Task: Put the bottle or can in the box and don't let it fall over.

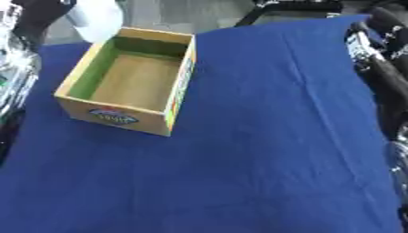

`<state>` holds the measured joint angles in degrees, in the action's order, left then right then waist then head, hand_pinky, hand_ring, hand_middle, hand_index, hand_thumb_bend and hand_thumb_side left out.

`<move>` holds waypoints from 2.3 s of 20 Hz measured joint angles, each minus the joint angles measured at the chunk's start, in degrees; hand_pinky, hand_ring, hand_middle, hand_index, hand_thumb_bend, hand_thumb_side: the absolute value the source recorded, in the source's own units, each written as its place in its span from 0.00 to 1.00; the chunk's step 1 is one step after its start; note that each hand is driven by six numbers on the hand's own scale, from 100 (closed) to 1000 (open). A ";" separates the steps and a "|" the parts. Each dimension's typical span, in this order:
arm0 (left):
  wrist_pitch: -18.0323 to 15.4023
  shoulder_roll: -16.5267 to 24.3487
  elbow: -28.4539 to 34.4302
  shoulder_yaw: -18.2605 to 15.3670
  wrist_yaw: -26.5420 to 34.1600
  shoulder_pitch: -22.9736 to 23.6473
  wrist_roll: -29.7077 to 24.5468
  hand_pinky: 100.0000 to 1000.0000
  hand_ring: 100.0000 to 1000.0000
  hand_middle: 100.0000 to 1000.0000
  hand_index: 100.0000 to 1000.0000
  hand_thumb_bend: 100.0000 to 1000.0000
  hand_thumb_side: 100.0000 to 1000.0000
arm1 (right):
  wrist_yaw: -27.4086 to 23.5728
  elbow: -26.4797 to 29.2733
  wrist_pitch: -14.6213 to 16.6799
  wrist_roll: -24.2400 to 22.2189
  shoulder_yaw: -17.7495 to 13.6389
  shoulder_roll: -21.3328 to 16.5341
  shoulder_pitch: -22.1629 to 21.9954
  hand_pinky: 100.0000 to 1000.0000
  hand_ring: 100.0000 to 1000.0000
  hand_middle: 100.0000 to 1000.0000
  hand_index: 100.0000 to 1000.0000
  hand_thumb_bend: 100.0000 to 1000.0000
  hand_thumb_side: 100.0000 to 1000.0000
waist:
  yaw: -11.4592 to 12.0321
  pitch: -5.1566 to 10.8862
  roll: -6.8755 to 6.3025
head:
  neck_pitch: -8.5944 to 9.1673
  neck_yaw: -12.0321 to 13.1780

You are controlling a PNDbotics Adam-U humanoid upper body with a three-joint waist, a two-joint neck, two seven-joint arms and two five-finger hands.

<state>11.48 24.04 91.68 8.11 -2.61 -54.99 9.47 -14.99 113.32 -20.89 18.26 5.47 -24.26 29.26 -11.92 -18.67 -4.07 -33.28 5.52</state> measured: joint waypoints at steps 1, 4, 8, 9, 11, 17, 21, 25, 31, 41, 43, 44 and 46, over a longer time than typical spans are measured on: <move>-0.08 -0.34 -1.36 -0.15 -0.67 -1.07 0.54 1.00 1.00 1.00 0.18 0.00 0.42 | 0.00 0.00 0.03 -0.15 0.14 0.12 0.28 1.00 0.98 1.00 1.00 0.00 0.42 | -0.29 -0.16 -0.15 | 0.23 0.29; -0.56 -1.01 -5.23 -0.80 -2.60 -2.94 2.46 1.00 1.00 1.00 0.19 0.00 0.47 | 0.00 0.00 0.04 -0.56 0.41 0.38 1.03 1.00 0.98 1.00 1.00 0.00 0.43 | -1.10 -0.27 -0.53 | 0.73 0.94; -0.15 -1.67 -10.61 -2.06 -4.40 -3.84 5.29 1.00 1.00 1.00 0.20 0.00 0.49 | 0.00 0.00 0.00 -1.32 0.98 0.74 1.86 1.00 0.98 1.00 1.00 0.00 0.42 | -2.33 -0.81 -0.94 | 1.20 1.98; 0.09 -1.95 -12.03 -2.30 -4.68 -4.20 5.84 1.00 1.00 1.00 0.22 0.00 0.49 | 0.00 0.00 -0.04 -1.46 1.11 0.85 2.08 1.00 0.98 1.00 1.00 0.00 0.43 | -2.64 -0.87 -1.06 | 1.22 2.24; 0.12 -2.38 -14.96 -2.66 -5.28 -5.11 6.74 1.00 1.00 1.00 0.23 0.00 0.48 | 0.00 0.00 -0.07 -1.81 1.31 0.89 2.47 1.00 0.98 1.00 1.00 0.00 0.43 | -3.13 -0.98 -1.29 | 1.25 2.71; -2.26 -2.99 -23.69 -3.36 -7.29 -5.73 8.63 1.00 1.00 1.00 0.32 0.00 0.26 | 0.00 0.00 -0.14 -2.19 1.63 1.28 2.98 1.00 0.98 1.00 1.00 0.00 0.43 | -3.62 -1.23 -1.53 | 1.66 3.46; -4.57 -3.51 -29.52 -3.62 -7.89 -6.09 8.72 1.00 1.00 1.00 0.39 0.00 0.10 | 0.00 0.00 -0.12 -2.23 1.63 1.35 3.00 1.00 0.98 1.00 1.00 0.00 0.42 | -3.70 -1.23 -1.60 | 1.67 3.49; -6.87 -3.90 -34.98 -3.87 -8.44 -6.31 8.09 1.00 1.00 1.00 0.50 0.00 0.02 | 0.00 0.00 -0.11 -2.22 1.63 1.36 3.01 1.00 0.98 1.00 1.00 0.00 0.42 | -3.68 -1.23 -1.60 | 1.67 3.48; -7.02 -3.90 -37.30 -4.14 -9.81 -6.48 6.64 1.00 1.00 1.00 0.94 0.16 0.29 | 0.00 0.00 -0.08 -2.16 1.61 1.36 3.01 1.00 0.98 1.00 1.00 0.00 0.42 | -3.53 -1.23 -1.61 | 1.66 3.23; -1.98 -3.68 -35.99 -4.13 -15.01 -5.79 -1.70 1.00 1.00 1.00 0.96 0.24 0.37 | 0.00 0.00 -0.13 -1.84 1.46 1.35 2.21 1.00 0.98 1.00 1.00 0.00 0.42 | -1.84 -0.57 -1.42 | 0.24 2.43; -0.53 -3.25 -34.35 -4.16 -14.93 -4.87 -3.97 1.00 1.00 1.00 0.96 0.23 0.37 | 0.00 0.00 -0.15 -1.70 1.26 1.32 1.80 1.00 0.98 1.00 1.00 0.00 0.42 | -1.32 -0.33 -1.42 | -0.38 2.13; 0.14 -3.00 -33.14 -4.18 -14.84 -4.24 -4.88 1.00 1.00 1.00 0.96 0.23 0.37 | 0.00 0.00 -0.18 -1.63 1.24 1.29 1.62 1.00 0.98 1.00 1.00 0.00 0.42 | -1.03 -0.20 -1.41 | -0.63 1.94; 1.44 -2.28 -30.45 -4.32 -14.66 -2.73 -6.21 1.00 1.00 1.00 0.96 0.23 0.38 | 0.00 0.00 -0.23 -1.46 1.12 1.20 1.23 1.00 0.98 1.00 1.00 0.00 0.42 | -0.50 0.08 -1.41 | -1.05 1.56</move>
<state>12.92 21.76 61.23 3.79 -17.27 -57.71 3.26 -14.99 113.32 -21.12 16.80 6.59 -23.06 30.50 -12.42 -18.58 -5.48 -34.33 7.07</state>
